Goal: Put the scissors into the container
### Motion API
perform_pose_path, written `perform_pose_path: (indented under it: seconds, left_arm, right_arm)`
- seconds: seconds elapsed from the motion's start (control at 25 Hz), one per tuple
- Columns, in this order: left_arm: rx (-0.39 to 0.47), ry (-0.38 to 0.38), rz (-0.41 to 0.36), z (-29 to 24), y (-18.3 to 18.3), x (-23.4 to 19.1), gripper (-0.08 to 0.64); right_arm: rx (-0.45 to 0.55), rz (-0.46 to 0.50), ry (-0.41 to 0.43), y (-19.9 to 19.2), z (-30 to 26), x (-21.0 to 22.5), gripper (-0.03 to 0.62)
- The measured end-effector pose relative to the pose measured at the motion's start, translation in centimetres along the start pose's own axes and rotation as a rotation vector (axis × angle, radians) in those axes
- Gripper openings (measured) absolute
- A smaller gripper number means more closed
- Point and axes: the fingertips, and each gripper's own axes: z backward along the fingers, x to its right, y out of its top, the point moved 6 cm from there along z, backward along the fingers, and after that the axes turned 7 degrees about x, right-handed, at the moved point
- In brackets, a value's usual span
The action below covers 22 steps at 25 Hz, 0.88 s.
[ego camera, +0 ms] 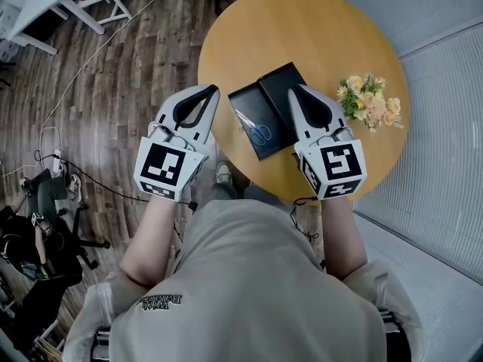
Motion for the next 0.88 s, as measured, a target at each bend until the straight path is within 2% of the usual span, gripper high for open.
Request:
perform_pose_path:
  seconds: [0.24, 0.48, 0.6, 0.72, 0.88]
  left_arm:
    - [0.156, 0.006, -0.001, 0.9, 6.7, 1.1, 0.023]
    - [0.249, 0.003, -0.056, 1.8, 10.1, 2.2, 0.023]
    - [0.275, 0.009, -0.097, 2.7, 11.4, 2.7, 0.023]
    - [0.265, -0.002, -0.145, 3.5, 11.2, 3.4, 0.023]
    - [0.253, -0.003, -0.136, 4.2, 10.8, 3.9, 0.023]
  right_arm:
    - [0.155, 0.017, -0.056, 5.2, 2.9, 0.9, 0.038]
    - [0.250, 0.070, -0.068, 8.7, 6.1, 0.7, 0.038]
    - [0.268, 0.065, -0.064, 9.9, 7.1, 0.0, 0.038]
    - [0.281, 0.054, -0.058, 10.3, 7.8, -0.7, 0.038]
    - [0.265, 0.046, -0.044, 9.7, 8.1, -1.7, 0.035]
